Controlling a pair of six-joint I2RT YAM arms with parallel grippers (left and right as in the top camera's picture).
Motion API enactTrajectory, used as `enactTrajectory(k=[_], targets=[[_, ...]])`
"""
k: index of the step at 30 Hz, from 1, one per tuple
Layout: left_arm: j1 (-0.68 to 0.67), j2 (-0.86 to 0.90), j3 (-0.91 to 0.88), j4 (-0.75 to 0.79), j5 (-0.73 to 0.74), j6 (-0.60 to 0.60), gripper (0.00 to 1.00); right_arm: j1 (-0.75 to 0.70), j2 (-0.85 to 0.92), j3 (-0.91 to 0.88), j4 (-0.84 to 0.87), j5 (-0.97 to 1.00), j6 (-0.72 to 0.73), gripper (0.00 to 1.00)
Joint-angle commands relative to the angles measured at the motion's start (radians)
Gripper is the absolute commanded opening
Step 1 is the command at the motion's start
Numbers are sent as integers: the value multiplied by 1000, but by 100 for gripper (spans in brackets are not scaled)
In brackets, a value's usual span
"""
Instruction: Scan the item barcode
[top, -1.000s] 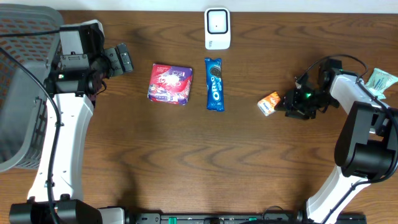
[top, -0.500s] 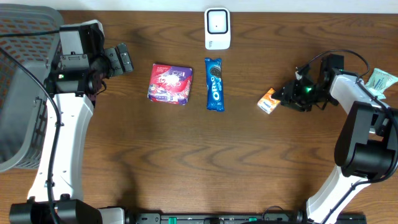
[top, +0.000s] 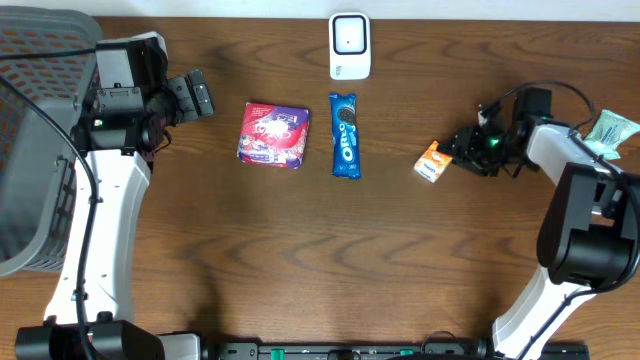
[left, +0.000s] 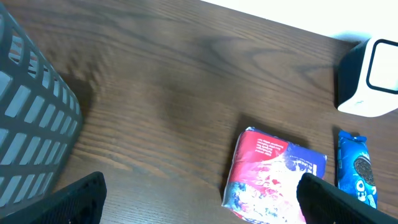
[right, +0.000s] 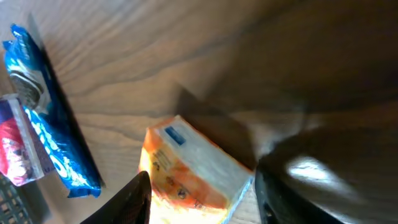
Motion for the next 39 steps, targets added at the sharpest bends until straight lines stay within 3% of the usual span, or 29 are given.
enactTrajectory(k=[1, 4, 9, 14, 24, 27, 39], targets=[[2, 7, -3, -3, -10, 3, 98, 39, 0, -48, 32, 12, 43, 50], [2, 7, -2, -3, -10, 3, 98, 55, 0, -61, 30, 62, 68, 44], [2, 7, -3, -3, -10, 3, 98, 53, -1, -61, 31, 48, 95, 2], [2, 7, -2, -3, -10, 3, 98, 51, -1, -61, 74, -109, 89, 1], [2, 7, -3, -3, -10, 3, 98, 52, -1, -61, 371, -758, 17, 1], [2, 7, -2, -3, -10, 3, 98, 56, -1, -61, 465, -927, -63, 1], [2, 7, -2, -3, -10, 3, 98, 108, -1, -61, 496, -925, -105, 1]])
